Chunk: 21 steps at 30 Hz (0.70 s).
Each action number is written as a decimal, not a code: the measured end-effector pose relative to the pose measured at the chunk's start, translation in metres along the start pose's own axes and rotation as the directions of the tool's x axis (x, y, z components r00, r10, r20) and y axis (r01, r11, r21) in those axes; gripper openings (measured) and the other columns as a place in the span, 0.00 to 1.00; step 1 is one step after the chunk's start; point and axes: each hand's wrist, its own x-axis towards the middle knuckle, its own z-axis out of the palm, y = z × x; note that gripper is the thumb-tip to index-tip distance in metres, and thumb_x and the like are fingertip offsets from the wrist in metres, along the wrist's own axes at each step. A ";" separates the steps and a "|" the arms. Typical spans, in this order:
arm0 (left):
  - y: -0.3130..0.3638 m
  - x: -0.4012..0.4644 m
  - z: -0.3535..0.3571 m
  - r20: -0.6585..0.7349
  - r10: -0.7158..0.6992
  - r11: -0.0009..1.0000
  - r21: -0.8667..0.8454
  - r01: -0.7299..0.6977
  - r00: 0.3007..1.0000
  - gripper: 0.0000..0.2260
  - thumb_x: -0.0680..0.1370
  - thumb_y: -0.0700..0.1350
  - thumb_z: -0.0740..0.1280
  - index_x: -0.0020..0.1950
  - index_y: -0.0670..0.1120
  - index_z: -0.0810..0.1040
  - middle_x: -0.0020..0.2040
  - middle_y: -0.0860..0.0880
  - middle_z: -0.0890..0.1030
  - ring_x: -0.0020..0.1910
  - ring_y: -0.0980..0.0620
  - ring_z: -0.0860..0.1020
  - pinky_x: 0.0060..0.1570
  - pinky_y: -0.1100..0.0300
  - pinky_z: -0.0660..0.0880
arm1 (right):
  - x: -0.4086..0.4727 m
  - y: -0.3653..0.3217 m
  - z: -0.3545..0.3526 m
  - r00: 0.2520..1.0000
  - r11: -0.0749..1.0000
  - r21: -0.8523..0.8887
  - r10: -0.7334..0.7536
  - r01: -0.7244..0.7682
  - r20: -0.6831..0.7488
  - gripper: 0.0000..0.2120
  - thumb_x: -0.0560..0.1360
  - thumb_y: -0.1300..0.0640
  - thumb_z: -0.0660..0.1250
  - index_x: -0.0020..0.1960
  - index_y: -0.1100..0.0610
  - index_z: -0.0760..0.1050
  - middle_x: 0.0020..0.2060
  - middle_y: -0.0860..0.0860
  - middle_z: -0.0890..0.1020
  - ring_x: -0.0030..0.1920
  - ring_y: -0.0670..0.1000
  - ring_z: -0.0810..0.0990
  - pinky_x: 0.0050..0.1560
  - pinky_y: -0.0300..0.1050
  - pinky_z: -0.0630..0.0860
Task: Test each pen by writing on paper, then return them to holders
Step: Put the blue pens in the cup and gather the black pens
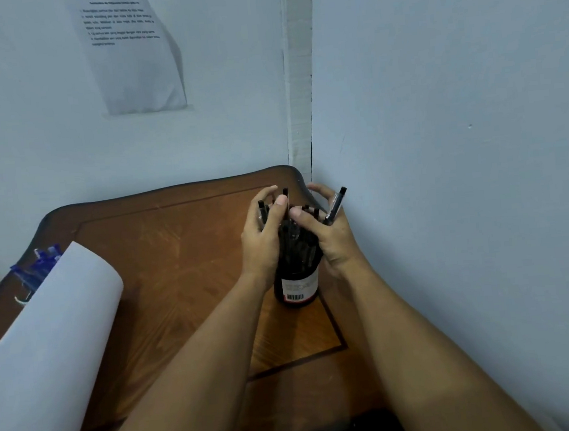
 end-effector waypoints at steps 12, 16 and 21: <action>-0.005 0.000 0.000 -0.070 0.003 1.000 0.015 -0.002 0.998 0.13 0.83 0.42 0.59 0.60 0.53 0.81 0.57 0.50 0.82 0.58 0.48 0.80 0.63 0.44 0.75 | -0.003 0.004 -0.006 1.000 0.970 -0.241 0.002 0.002 0.019 0.26 0.79 0.44 0.66 0.75 0.44 0.65 0.59 0.38 0.79 0.61 0.44 0.78 0.68 0.58 0.74; -0.002 -0.001 0.005 0.021 0.035 0.994 0.101 -0.037 0.999 0.11 0.82 0.48 0.63 0.60 0.58 0.82 0.60 0.60 0.81 0.62 0.59 0.77 0.66 0.53 0.73 | -0.004 -0.016 0.002 0.995 0.986 -0.163 -0.047 0.032 -0.083 0.25 0.71 0.27 0.57 0.66 0.31 0.69 0.63 0.55 0.79 0.64 0.52 0.78 0.66 0.52 0.74; -0.006 -0.006 -0.002 -0.013 -0.019 0.996 0.086 0.021 1.000 0.09 0.76 0.43 0.67 0.49 0.53 0.86 0.57 0.57 0.83 0.61 0.56 0.78 0.66 0.46 0.73 | -0.002 -0.014 0.004 0.999 0.954 -0.298 -0.041 0.033 -0.018 0.20 0.82 0.36 0.48 0.60 0.34 0.77 0.63 0.50 0.79 0.65 0.48 0.77 0.69 0.56 0.72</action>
